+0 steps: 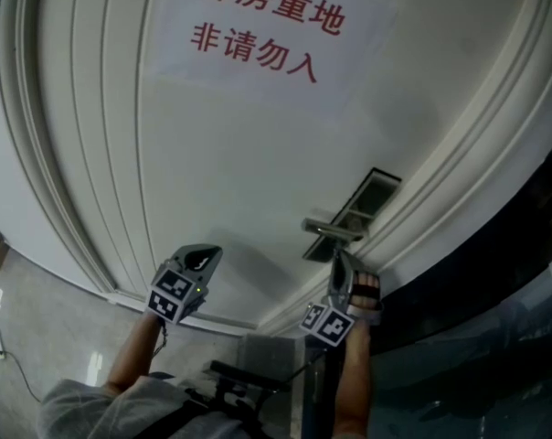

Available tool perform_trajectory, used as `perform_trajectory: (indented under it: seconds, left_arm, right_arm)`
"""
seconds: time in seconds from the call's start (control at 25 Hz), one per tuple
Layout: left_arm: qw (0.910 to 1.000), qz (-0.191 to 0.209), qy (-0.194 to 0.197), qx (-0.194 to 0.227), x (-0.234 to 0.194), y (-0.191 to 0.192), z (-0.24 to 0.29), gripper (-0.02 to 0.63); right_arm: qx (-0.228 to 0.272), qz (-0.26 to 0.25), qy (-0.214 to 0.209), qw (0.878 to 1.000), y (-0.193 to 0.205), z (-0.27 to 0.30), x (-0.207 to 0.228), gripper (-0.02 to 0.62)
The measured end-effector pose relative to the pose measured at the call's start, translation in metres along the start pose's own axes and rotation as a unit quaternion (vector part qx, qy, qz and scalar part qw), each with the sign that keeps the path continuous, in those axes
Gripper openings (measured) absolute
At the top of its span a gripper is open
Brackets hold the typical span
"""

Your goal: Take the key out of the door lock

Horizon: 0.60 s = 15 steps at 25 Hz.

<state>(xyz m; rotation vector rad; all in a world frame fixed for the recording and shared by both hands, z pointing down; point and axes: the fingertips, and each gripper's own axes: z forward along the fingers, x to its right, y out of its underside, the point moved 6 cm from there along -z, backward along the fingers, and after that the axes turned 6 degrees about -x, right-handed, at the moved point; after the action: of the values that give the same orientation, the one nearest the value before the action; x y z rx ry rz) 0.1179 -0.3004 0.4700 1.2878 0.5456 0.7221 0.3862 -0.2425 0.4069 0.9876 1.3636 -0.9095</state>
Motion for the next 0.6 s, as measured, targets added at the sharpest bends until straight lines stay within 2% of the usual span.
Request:
perform_trajectory:
  seconds: [0.32,0.6]
  left_arm:
    - [1.0000,0.002,0.007,0.003,-0.003,-0.002,-0.001,0.005]
    - [0.9998,0.004,0.017,0.008,-0.002,-0.002,-0.004,0.005]
  right_arm:
    - [-0.005,0.009,0.004,1.000,0.000,-0.013,0.001,0.020]
    - [-0.007,0.064,0.000,0.998,0.001,-0.038,0.004,0.020]
